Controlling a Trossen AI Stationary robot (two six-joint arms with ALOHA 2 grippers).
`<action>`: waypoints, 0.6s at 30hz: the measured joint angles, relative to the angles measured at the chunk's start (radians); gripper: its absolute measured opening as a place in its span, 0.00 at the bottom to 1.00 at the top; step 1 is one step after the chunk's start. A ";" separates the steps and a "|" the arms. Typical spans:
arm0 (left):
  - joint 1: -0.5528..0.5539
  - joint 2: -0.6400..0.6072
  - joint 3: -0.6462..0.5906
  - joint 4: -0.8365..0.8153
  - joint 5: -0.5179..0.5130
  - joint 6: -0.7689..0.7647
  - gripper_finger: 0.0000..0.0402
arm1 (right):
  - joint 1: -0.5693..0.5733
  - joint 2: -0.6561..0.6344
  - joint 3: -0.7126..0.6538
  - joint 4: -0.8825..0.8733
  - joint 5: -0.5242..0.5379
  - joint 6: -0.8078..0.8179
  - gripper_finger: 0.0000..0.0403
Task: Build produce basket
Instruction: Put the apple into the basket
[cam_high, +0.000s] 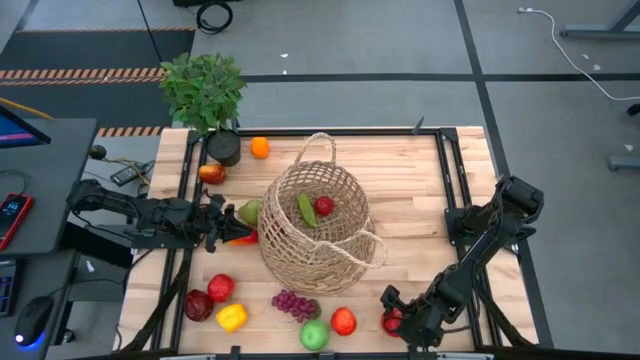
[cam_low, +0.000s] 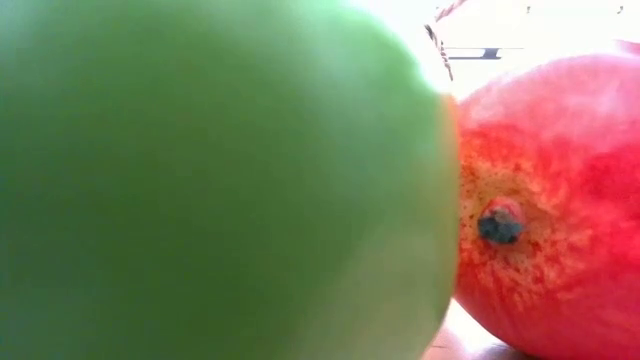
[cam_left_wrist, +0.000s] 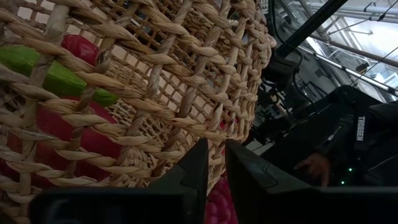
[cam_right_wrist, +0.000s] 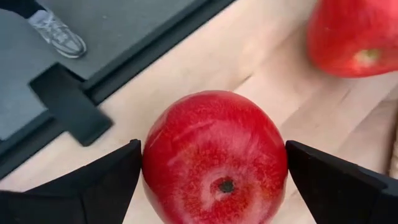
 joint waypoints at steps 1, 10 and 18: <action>0.000 0.000 0.000 0.000 0.000 0.000 0.16 | -0.007 0.003 0.000 0.002 -0.001 0.000 0.99; 0.000 0.000 0.000 0.000 0.000 0.000 0.14 | -0.054 0.001 0.001 -0.017 -0.025 0.141 0.94; 0.000 0.000 0.000 0.000 0.000 0.000 0.15 | -0.070 -0.002 0.008 -0.034 -0.026 0.188 0.92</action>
